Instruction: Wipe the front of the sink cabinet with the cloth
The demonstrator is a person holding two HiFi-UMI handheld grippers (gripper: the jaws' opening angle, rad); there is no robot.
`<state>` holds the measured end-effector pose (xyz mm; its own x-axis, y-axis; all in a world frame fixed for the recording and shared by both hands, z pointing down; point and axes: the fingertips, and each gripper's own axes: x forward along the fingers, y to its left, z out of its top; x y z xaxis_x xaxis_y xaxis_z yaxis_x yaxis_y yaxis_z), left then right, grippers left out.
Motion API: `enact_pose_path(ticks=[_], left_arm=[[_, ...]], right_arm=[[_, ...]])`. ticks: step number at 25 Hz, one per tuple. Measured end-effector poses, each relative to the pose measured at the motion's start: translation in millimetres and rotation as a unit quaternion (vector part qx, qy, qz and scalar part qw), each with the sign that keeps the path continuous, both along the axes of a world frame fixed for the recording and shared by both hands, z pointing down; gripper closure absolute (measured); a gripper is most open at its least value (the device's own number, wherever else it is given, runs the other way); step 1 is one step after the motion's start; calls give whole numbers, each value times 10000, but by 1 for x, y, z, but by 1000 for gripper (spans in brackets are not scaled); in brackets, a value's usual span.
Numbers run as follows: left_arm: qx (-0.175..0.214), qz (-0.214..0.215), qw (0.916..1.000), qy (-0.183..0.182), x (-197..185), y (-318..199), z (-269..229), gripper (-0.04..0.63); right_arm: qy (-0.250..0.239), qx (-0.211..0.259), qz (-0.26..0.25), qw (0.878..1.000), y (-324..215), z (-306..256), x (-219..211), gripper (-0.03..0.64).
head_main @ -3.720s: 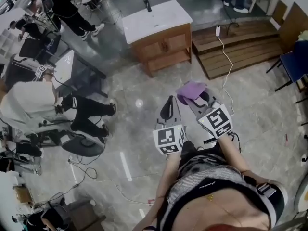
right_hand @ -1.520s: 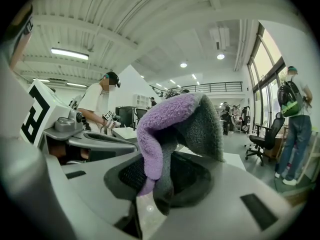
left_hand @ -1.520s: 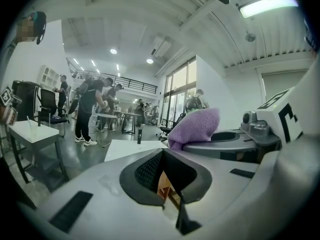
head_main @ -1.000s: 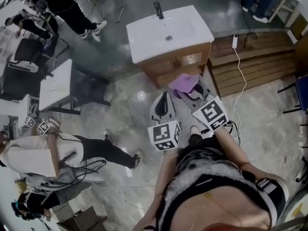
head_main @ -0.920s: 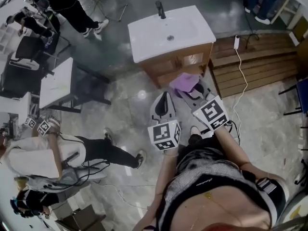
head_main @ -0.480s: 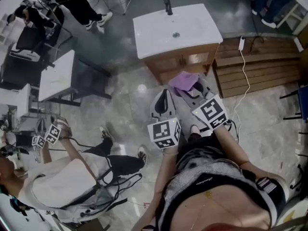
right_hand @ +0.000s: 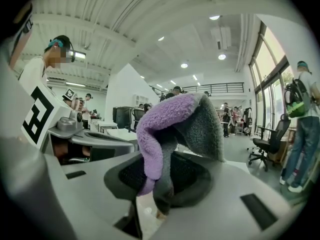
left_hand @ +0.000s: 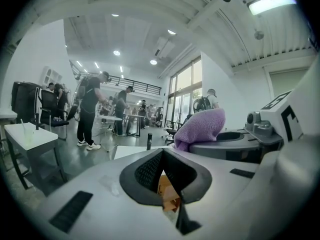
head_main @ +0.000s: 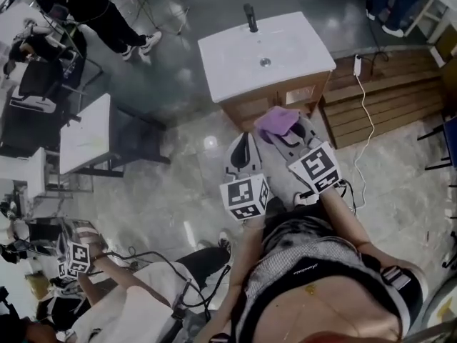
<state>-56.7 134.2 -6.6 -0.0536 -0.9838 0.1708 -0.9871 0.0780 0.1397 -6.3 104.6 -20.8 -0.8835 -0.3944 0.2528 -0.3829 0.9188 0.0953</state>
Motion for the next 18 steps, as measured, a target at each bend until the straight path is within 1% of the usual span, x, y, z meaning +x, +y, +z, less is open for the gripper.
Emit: enact_pose_path(ticks=[10, 18], left_arm=[[0, 100, 9999, 104, -51, -3, 12, 595], [21, 240, 9996, 139, -81, -2, 20, 595]], right_arm=[[133, -8, 159, 9998, -3, 12, -48, 462], [180, 28, 316, 9993, -1, 20, -75, 462]])
